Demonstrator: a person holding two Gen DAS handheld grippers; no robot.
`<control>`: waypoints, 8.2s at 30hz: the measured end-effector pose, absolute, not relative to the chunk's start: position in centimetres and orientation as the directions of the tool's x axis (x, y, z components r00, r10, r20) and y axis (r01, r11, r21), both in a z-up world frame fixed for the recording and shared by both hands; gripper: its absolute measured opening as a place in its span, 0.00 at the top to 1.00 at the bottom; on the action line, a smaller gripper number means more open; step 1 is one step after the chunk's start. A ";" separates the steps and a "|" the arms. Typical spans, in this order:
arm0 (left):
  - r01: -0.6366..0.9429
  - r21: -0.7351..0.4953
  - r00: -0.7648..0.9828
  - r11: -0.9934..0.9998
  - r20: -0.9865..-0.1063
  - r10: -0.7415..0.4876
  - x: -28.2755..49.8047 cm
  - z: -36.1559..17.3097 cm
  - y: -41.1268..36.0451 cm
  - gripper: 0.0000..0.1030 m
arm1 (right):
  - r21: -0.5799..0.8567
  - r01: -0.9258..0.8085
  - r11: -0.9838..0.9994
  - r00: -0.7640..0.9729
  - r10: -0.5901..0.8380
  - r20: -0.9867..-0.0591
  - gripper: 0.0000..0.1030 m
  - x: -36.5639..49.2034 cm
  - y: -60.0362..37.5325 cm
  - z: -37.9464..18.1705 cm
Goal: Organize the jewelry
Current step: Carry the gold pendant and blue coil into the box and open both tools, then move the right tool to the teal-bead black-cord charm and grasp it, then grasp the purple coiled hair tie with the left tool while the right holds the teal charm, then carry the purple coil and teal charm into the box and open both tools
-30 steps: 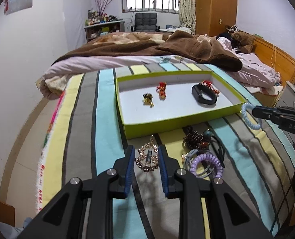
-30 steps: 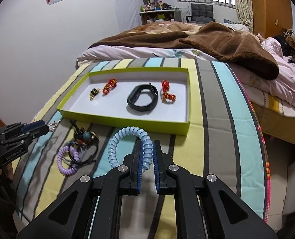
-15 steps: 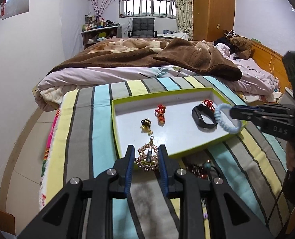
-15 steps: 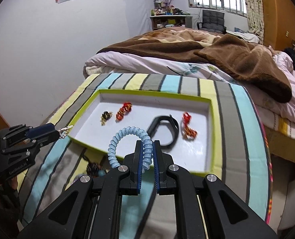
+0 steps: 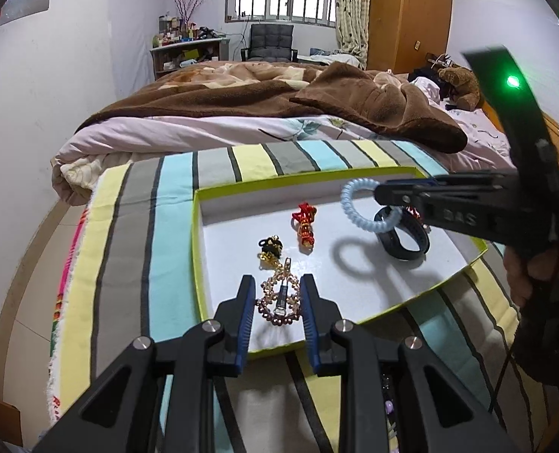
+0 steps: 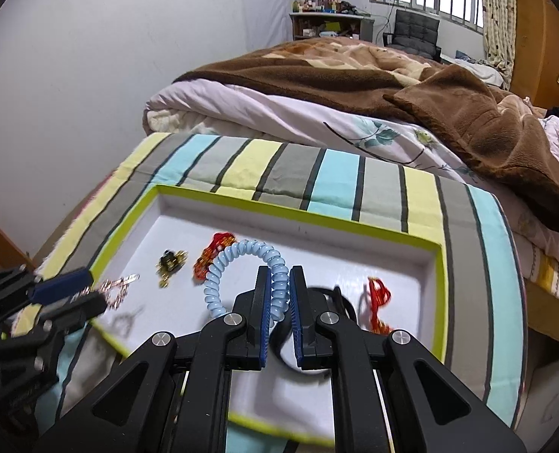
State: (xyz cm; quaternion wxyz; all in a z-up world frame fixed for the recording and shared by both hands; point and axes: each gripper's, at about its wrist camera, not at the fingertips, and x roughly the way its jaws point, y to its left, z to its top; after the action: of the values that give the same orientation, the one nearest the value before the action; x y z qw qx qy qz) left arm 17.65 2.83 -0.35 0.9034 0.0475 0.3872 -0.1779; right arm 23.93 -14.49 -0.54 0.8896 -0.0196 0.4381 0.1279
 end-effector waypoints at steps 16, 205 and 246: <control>0.351 -0.050 0.604 0.935 -0.751 -0.266 18.9 -2.2 2.5 0.76 | 0.027 -0.268 0.963 0.515 0.167 -0.841 0.90 27.4 -13.2 -4.0; 0.341 -0.106 0.575 0.934 -0.763 -0.297 20.1 -1.6 -0.8 0.90 | 0.053 -0.173 0.983 0.593 0.147 -0.792 0.95 19.4 -23.0 -2.4; 0.320 -0.125 0.571 0.939 -0.765 -0.296 18.5 -1.7 -0.8 0.75 | 0.035 -0.177 0.984 0.616 0.138 -0.775 0.85 19.0 -22.1 -2.2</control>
State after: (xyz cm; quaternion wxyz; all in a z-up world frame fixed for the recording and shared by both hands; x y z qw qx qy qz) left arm 18.48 -0.78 -1.71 0.8863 0.0137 0.4290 -0.1739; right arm 18.97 -22.05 -2.19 0.8986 -0.0223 0.4293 0.0877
